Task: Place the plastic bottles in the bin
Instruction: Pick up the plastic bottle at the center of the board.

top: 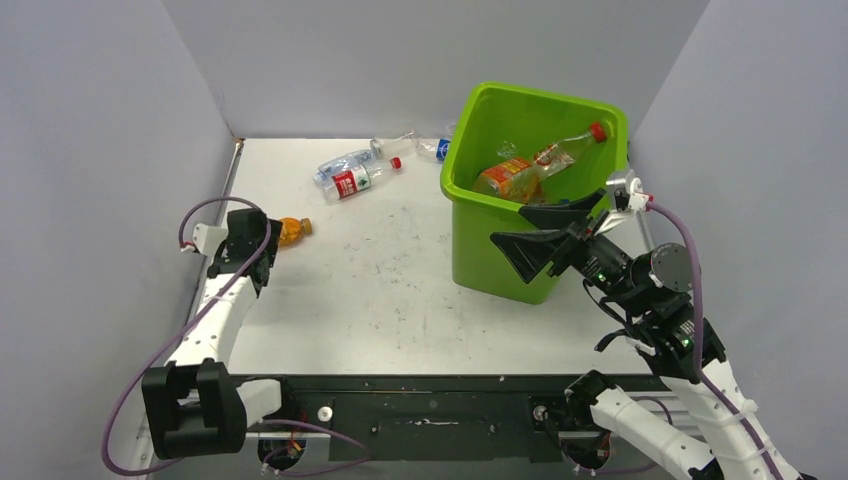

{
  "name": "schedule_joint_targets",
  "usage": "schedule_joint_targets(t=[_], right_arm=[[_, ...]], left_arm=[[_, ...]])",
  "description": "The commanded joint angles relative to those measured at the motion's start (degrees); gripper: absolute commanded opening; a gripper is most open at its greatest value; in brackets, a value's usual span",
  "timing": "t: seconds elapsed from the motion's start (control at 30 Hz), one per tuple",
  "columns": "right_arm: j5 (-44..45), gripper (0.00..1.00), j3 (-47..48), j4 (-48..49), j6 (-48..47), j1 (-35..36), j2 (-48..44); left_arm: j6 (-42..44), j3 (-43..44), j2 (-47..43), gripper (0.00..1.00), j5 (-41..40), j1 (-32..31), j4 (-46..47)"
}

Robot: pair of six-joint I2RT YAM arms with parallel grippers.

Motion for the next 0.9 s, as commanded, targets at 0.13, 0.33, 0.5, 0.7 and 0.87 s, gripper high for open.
schedule_joint_targets(t=[0.13,0.33,0.5,0.7,0.87], right_arm=[[-3.08,0.94,-2.36,6.76,2.39,-0.1,-1.55],[-4.21,0.94,-1.67,6.81,1.94,-0.1,-1.73],[-4.06,0.94,-1.75,6.15,0.56,-0.11,-1.84],[-3.79,0.94,-2.66,6.46,-0.29,-0.11,-1.06],[-3.71,0.94,-2.76,6.55,-0.28,-0.08,-0.87]], left_arm=[[-11.15,12.27,14.55,0.96,-4.98,1.19,-5.28],[-14.77,21.77,26.17,0.96,-1.67,1.33,-12.21],[-15.28,24.8,31.08,0.96,-1.28,1.25,-11.95],[-14.69,28.21,36.34,0.96,-1.92,1.34,-12.69],[-13.04,30.53,39.92,0.98,-1.96,1.31,-12.01]])
